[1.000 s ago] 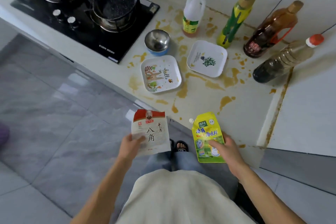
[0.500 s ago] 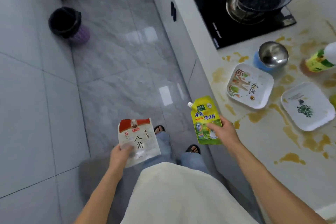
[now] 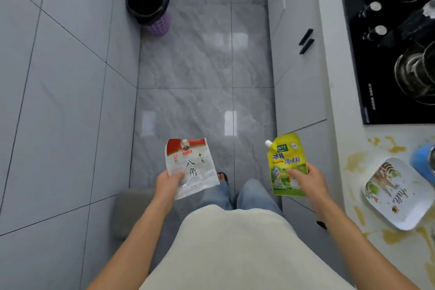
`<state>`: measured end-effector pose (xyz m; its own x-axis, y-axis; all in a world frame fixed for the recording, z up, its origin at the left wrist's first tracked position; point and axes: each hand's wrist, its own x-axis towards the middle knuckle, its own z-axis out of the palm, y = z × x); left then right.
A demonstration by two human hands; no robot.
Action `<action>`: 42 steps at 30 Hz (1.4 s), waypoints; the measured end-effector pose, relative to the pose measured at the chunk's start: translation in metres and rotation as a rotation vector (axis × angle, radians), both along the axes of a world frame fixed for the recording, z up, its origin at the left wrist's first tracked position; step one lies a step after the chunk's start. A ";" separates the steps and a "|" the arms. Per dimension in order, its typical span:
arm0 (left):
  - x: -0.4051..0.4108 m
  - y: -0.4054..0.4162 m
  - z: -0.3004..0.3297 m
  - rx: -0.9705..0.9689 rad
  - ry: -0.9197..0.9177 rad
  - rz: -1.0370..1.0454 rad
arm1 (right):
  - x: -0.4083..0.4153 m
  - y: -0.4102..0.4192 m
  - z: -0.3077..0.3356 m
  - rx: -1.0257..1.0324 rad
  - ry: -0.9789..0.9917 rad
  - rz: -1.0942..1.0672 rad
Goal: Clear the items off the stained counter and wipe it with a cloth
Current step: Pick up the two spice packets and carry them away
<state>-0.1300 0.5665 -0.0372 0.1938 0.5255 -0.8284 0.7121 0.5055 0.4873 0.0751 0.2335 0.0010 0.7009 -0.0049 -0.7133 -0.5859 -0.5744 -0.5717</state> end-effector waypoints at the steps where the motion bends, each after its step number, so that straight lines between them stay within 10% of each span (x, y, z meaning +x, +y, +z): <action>1: 0.015 0.009 0.002 -0.006 -0.021 -0.001 | 0.005 0.002 -0.001 -0.022 0.008 -0.015; 29: 0.212 0.243 0.002 0.031 0.083 0.340 | 0.365 0.390 0.001 0.194 0.035 0.321; 42: 0.362 0.424 0.000 0.031 -0.019 0.268 | 0.448 0.473 -0.013 -0.014 0.049 0.263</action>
<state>0.2319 0.9904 -0.0373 0.0600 0.5849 -0.8089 0.5455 0.6594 0.5173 0.5230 0.7063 -0.0118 0.6437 0.1627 -0.7478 -0.4422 -0.7185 -0.5369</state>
